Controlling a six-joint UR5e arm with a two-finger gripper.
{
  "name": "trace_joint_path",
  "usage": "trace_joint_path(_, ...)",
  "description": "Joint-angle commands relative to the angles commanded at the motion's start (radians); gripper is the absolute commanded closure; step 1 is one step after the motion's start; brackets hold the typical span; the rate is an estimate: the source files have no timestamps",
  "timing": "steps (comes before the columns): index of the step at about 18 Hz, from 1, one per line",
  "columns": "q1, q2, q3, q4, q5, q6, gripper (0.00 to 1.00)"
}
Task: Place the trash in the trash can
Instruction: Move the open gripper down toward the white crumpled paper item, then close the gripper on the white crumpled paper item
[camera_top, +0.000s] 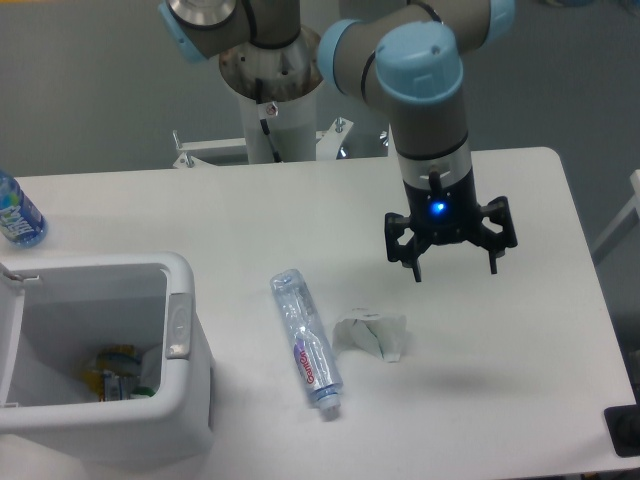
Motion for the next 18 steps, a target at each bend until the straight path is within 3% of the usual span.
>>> trace_joint_path(5, 0.0, -0.003, -0.055, -0.002, 0.008, 0.306, 0.0)
trace_joint_path(8, -0.008, -0.043, -0.072, -0.003, 0.057, 0.444, 0.0)
trace_joint_path(18, -0.078, -0.167, -0.083, 0.009, 0.055, 0.516, 0.0)
